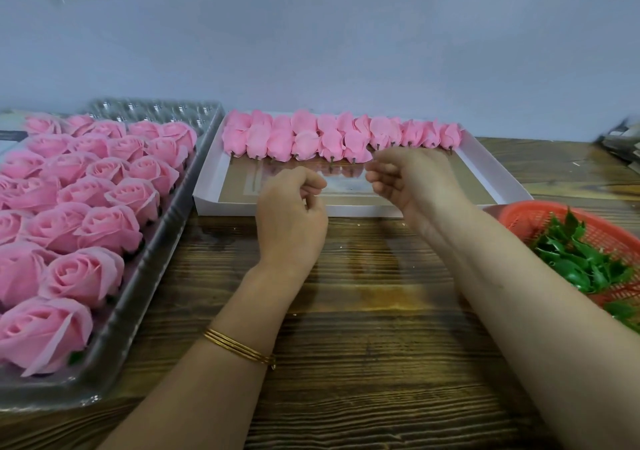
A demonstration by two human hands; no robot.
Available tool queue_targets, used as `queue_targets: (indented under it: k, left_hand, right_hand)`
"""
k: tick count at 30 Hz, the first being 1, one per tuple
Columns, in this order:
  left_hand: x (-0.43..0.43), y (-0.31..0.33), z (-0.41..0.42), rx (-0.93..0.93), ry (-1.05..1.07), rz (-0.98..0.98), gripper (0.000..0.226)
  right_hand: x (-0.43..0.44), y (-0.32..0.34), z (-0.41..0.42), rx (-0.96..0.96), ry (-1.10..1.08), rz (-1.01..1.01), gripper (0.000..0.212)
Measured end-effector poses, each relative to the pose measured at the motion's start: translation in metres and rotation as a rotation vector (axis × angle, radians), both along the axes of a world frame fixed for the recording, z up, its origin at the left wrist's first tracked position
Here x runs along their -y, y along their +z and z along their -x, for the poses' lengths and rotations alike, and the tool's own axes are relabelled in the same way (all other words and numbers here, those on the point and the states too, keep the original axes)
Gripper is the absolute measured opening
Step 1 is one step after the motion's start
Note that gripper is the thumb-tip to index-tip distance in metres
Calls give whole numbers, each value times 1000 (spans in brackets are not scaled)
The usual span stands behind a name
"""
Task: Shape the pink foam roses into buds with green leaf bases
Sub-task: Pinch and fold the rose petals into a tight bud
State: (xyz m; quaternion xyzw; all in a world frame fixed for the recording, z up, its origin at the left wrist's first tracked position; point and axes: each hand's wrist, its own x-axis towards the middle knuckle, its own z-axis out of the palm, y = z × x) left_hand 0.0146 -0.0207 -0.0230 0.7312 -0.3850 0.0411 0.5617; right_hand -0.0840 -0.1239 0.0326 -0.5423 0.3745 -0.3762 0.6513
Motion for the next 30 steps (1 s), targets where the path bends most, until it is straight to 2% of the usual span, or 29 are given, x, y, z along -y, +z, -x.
queue_targets:
  k: [3, 6, 8, 14, 19, 23, 30]
  left_hand:
    - [-1, 0, -1, -19, -11, -7, 29]
    - [-1, 2, -1, -30, -20, -14, 29]
    - [0, 3, -1, -23, -26, -16, 31]
    - [1, 3, -3, -34, -30, -24, 32]
    - [3, 2, -3, -38, -26, -15, 33]
    - [4, 3, -3, -31, -32, -3, 33]
    - [5, 2, -3, -19, -31, -4, 31]
  right_hand:
    - [26, 0, -19, -106, -51, 5, 11]
    - [54, -10, -37, -238, -78, -6, 36]
    - [68, -17, -47, -340, -87, -3, 46]
    - [89, -24, -66, -538, -106, 65, 31]
    - [94, -21, -83, -631, -127, 150, 28]
    - [97, -23, -91, -548, -29, 108, 19]
    - [106, -28, -95, -583, -4, 151, 15]
